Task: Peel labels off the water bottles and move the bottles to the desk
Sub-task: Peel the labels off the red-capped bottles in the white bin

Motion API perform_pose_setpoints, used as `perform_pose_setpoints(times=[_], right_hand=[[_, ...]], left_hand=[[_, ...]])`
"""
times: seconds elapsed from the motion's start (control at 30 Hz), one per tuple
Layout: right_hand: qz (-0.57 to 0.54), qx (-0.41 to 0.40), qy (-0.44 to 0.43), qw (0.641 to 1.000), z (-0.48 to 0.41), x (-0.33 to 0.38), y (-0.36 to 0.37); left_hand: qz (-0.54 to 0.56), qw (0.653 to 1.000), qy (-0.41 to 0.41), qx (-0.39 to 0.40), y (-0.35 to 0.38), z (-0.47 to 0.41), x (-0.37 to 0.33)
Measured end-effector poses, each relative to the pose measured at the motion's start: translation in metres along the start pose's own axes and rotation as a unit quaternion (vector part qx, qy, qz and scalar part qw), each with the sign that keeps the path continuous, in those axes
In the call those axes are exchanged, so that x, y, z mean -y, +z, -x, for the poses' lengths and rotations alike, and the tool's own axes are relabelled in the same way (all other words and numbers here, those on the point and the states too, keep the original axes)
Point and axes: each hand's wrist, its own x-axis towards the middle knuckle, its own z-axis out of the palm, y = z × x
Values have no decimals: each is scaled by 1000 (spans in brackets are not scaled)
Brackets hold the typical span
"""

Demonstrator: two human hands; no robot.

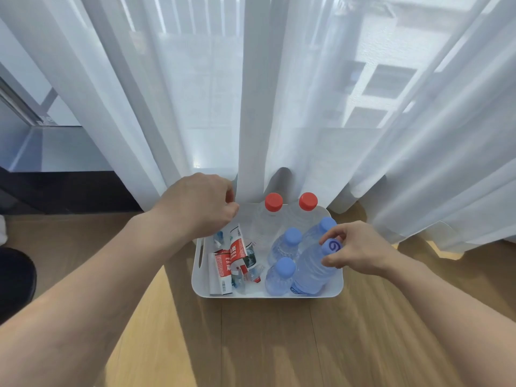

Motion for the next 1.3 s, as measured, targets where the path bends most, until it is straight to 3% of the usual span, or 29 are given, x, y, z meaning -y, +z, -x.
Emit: perform_pose_setpoints(times=[0.3,1.13,1.3], right_hand=[[-132,-40,-22,990,44,42,-74],[83,95,26,992,-14,0,13],[70,142,99,982,-14,1,-7]], left_hand=[[5,1000,25,-3,2,-3,-10],[-16,1000,-2,23,3,3,-1],[-27,998,-8,58,12,0,-6]])
